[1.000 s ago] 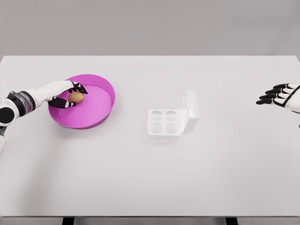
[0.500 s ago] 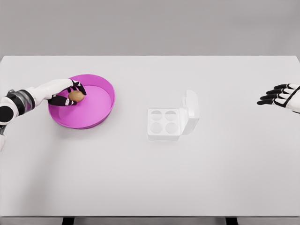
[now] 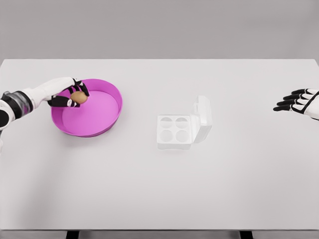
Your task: Pack egg into the box and close the box lid
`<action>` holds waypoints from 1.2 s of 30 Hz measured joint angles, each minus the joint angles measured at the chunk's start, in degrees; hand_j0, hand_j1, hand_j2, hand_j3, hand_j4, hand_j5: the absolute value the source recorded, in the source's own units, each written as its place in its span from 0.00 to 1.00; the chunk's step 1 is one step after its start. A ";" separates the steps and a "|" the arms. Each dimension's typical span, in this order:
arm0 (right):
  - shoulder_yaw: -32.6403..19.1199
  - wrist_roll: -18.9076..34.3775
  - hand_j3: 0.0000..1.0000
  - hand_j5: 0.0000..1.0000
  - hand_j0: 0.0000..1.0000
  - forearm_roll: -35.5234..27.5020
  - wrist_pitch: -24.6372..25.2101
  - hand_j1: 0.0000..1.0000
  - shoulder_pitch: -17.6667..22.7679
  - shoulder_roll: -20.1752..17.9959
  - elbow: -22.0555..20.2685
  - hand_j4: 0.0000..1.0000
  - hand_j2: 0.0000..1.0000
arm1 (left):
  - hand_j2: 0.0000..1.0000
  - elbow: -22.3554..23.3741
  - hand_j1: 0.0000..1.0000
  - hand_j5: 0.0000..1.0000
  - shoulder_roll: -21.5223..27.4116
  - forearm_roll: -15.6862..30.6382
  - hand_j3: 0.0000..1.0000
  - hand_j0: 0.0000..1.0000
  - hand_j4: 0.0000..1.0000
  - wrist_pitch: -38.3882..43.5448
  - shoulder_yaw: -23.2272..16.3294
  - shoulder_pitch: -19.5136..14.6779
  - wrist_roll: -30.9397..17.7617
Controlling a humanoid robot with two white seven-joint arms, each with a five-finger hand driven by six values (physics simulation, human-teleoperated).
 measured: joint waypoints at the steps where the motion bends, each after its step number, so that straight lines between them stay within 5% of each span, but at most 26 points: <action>1: 0.00 0.00 1.00 1.00 1.00 0.00 0.00 1.00 0.00 0.00 0.00 1.00 1.00 | 0.46 -0.08 0.46 0.46 -0.02 0.12 0.46 0.46 0.46 -0.02 0.08 0.00 0.00; 36: -0.09 0.00 1.00 1.00 1.00 -0.09 0.00 1.00 -0.18 -0.52 0.00 1.00 1.00 | 0.44 -7.81 0.44 0.44 -0.98 4.70 0.44 0.44 0.44 -6.56 -0.79 1.49 0.00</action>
